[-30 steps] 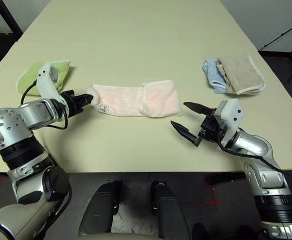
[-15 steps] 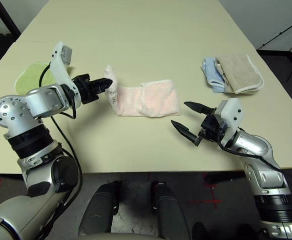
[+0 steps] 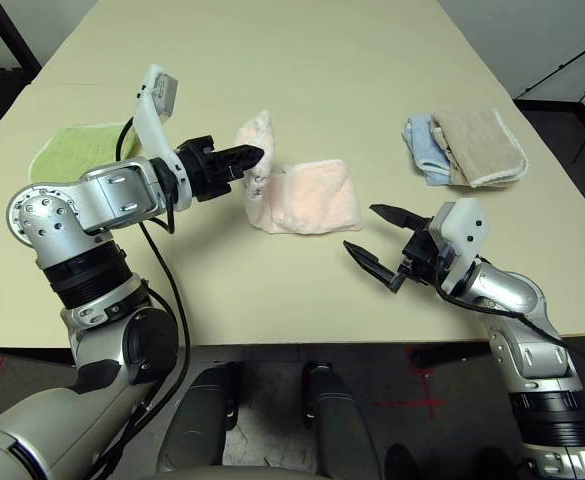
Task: Fold the towel and set it aside.
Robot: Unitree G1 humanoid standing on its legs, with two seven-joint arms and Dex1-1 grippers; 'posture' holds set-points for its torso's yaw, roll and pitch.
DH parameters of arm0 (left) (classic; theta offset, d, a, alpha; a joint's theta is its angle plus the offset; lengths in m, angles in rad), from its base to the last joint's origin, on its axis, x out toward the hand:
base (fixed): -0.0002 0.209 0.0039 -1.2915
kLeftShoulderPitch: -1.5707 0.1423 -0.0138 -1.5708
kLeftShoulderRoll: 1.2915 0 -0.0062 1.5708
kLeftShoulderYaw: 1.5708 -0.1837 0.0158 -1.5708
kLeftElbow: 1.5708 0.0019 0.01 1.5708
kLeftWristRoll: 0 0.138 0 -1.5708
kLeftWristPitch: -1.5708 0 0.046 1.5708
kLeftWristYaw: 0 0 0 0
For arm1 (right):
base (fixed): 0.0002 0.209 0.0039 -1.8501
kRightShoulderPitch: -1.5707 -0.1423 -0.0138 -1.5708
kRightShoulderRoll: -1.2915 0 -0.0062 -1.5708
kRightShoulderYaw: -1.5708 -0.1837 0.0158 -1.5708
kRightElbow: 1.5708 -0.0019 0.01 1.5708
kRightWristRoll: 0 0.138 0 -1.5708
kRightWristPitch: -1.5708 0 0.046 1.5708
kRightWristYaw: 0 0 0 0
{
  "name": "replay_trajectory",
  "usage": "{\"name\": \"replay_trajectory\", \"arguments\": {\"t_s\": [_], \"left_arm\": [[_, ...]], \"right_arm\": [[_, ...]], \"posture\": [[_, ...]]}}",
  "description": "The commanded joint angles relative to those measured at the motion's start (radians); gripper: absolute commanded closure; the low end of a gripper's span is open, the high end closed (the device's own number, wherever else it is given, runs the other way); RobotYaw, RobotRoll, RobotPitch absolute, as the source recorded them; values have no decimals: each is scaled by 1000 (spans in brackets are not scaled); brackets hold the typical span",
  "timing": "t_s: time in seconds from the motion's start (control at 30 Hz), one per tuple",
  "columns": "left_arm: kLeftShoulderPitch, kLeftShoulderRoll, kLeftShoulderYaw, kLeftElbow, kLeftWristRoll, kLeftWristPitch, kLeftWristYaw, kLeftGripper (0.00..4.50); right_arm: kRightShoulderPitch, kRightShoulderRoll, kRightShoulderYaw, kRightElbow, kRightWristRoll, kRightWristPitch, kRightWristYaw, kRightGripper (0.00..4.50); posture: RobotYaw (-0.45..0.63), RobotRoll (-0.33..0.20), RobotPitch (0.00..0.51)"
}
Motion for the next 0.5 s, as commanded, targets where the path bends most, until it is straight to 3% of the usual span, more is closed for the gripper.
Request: {"name": "replay_trajectory", "arguments": {"t_s": [0.03, 0.5], "left_arm": [[-27, -72, 4, 21, 30, 9, 24, 4489], [-26, -119, -42, 69, 109, -48, -12, 4489]], "right_arm": [[22, 3, -19, -26, -1, 1, -11, 0], [65, -3, -27, -65, 2, 7, -35, 0]], "posture": [[119, 0, 179], [87, 0, 191]]}}
